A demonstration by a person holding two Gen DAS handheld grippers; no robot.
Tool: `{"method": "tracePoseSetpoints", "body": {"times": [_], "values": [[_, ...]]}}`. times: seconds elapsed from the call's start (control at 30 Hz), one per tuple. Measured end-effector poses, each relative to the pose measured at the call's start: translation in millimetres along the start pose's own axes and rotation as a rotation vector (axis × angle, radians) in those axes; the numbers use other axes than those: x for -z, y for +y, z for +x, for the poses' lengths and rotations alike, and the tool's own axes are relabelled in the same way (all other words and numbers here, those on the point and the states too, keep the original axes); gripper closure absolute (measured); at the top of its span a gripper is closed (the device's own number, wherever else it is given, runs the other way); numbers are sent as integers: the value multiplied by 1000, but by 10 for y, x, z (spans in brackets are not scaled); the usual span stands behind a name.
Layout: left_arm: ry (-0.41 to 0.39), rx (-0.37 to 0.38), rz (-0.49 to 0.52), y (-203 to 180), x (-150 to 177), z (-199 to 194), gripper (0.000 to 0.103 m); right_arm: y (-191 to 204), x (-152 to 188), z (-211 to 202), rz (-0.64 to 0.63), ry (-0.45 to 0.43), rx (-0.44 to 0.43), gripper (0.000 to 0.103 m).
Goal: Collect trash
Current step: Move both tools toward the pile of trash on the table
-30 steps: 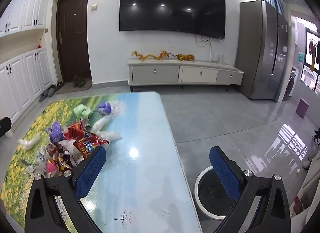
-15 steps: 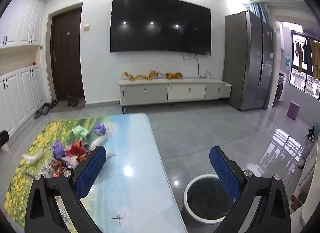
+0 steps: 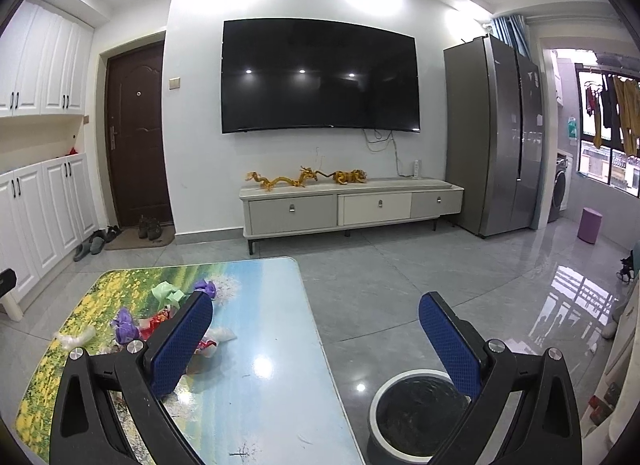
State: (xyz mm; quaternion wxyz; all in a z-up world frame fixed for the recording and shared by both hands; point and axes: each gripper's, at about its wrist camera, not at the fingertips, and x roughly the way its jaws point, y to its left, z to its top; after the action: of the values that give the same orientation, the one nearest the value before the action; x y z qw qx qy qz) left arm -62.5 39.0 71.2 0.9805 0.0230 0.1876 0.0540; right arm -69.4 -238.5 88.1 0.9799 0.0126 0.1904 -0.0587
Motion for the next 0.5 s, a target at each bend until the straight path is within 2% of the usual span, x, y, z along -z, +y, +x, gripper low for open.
{"method": "tracePoseSetpoints", "body": {"times": [0.1,0.3,0.4,0.5], "values": [[-26,-21,4,39,-56,12,0,8,20,36,12,-5,-37,0],[-34,4,-38,124,-79,137,0,7,19,141,0,-4,-55,0],[-5,14,-57,154,-55,270,0,9,55,232,0,9,-71,0],[10,-26,-30,147,15,367,0,-5,108,297,15,19,-113,0]]}}
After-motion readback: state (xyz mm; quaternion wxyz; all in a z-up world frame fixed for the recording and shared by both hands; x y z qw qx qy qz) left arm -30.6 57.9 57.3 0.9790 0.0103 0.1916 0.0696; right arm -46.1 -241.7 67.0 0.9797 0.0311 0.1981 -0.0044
